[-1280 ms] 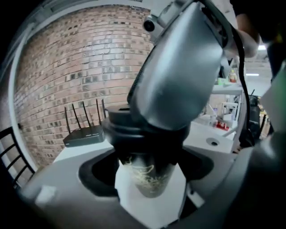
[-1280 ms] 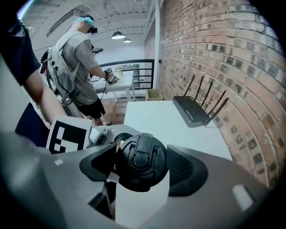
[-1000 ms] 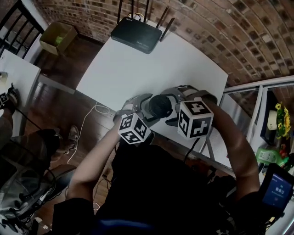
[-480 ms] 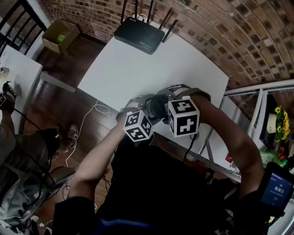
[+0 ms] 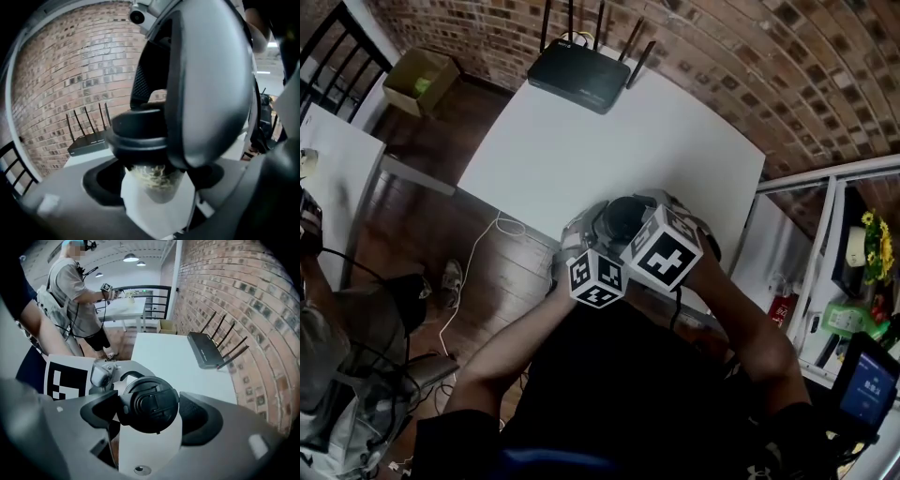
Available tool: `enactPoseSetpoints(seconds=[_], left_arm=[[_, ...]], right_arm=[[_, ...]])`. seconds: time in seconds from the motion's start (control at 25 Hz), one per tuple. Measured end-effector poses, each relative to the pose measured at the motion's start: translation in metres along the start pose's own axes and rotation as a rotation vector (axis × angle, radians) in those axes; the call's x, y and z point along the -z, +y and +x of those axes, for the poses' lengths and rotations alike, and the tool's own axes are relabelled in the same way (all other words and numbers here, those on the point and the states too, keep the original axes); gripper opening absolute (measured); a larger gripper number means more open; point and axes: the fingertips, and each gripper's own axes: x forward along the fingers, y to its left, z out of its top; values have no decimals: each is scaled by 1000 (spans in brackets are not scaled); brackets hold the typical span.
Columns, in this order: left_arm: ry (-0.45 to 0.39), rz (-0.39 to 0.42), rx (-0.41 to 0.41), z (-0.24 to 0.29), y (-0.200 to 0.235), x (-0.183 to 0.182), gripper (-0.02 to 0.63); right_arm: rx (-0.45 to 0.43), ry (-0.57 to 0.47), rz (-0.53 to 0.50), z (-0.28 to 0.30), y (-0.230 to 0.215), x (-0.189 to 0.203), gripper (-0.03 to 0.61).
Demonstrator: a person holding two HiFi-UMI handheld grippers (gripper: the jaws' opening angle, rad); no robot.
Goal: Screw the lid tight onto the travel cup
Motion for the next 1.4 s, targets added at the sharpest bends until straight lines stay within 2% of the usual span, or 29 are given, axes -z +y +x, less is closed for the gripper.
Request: enactPoseSetpoints(seconds=[0.08, 0.2, 0.32, 0.36, 0.4, 0.48, 0.52, 0.56, 0.6, 0.72, 0.8, 0.88, 1.0, 1.08, 1.24, 1.4], left_arm=[[3, 5, 6, -2, -1, 1, 407], [11, 20, 10, -16, 2, 5, 407], [13, -30, 20, -45, 15, 10, 406], [4, -72, 32, -55, 21, 8, 381], [-10, -115, 39, -64, 27, 2, 342], [-65, -185, 13, -83, 43, -17, 267], [-108, -212, -12, -92, 51, -30, 190], [-151, -234, -29, -100, 57, -43, 102], [-181, -245, -36, -105, 60, -53, 54], [-227, -245, -51, -116, 62, -78, 39], [-288, -257, -62, -128, 63, -104, 7], [-352, -262, -72, -139, 64, -132, 6], [-395, -215, -82, -144, 57, -158, 6], [-394, -209, -73, -142, 50, -163, 6], [-391, -297, -15, -139, 38, -165, 6], [-391, -292, 15, -137, 28, -168, 6]], right_arm=[[-10, -52, -11, -5, 2, -4, 416], [20, -214, -17, -35, -6, -18, 425], [85, -465, 115, -87, -30, -27, 413], [104, -562, 184, -106, -39, -25, 364], [120, -657, 263, -122, -49, -20, 289], [130, -818, 435, -143, -63, -3, 168], [126, -870, 513, -147, -67, 7, 121], [121, -900, 572, -148, -67, 16, 85], [122, -917, 610, -146, -66, 24, 68], [165, -953, 638, -145, -59, 41, 24], [199, -994, 634, -149, -55, 44, 11], [229, -1039, 629, -154, -51, 45, 11], [270, -1095, 641, -163, -46, 46, 11], [288, -1130, 640, -170, -43, 45, 11], [362, -1140, 605, -181, -39, 49, 11], [431, -1169, 576, -193, -40, 53, 11]])
